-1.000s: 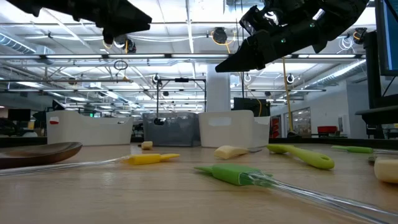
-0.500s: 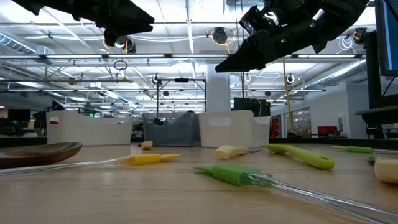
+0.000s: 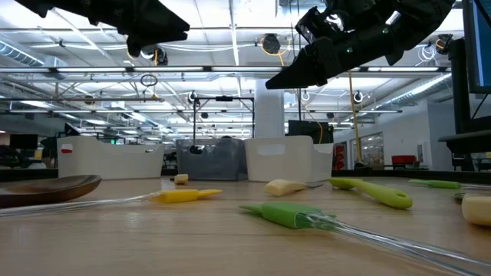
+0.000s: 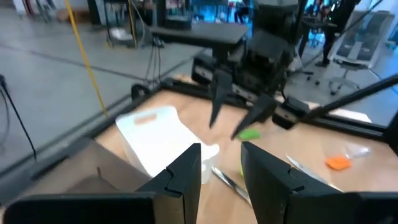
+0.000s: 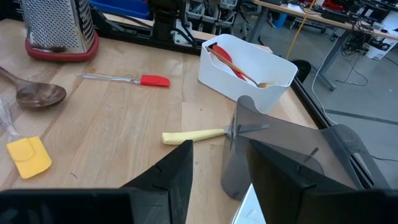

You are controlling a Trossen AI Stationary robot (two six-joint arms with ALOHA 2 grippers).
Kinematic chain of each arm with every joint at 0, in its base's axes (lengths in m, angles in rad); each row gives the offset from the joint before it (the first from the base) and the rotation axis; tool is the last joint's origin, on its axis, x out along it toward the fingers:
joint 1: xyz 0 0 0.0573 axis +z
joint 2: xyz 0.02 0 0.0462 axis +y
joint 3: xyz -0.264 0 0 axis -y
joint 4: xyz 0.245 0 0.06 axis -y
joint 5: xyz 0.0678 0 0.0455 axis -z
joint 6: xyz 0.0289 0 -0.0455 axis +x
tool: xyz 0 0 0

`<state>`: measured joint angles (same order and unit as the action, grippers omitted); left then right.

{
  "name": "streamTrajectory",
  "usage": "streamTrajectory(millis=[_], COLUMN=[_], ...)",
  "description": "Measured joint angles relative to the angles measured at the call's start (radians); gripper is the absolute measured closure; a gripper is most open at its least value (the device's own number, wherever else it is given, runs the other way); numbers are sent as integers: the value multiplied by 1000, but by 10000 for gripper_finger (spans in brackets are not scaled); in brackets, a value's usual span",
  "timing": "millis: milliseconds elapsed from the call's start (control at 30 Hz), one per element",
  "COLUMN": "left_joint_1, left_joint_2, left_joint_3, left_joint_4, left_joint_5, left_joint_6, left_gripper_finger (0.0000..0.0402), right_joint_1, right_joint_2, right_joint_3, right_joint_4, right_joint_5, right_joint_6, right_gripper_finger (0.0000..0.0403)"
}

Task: Pick & Place Kitchen Items
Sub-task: Put the brown serving spoon into the left white bin

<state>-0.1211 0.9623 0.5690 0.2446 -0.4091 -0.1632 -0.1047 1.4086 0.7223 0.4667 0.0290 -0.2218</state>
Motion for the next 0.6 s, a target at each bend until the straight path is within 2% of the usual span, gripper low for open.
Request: streamTrajectory(millis=[100, 233, 433, 600], left_joint_1=[-2, -17, -53, -101], left_joint_2=[1, 52, 159, 234], left_joint_3=[39, 147, 348, 452], left_joint_4=[-35, -173, -418, -510], left_joint_5=[-3, -33, -43, -45], left_joint_6=[40, 63, 36, 22], left_gripper_finger=[286, 286, 286, 286], right_joint_1=[0, 0, 0, 0], right_joint_2=[0, 0, 0, 0], right_joint_3=[0, 0, 0, 0], right_joint_4=[0, 0, 2, 8], right_joint_5=[0, 0, 0, 0], right_joint_6=[0, 0, 0, 0], right_gripper_finger=[257, 257, 257, 257])
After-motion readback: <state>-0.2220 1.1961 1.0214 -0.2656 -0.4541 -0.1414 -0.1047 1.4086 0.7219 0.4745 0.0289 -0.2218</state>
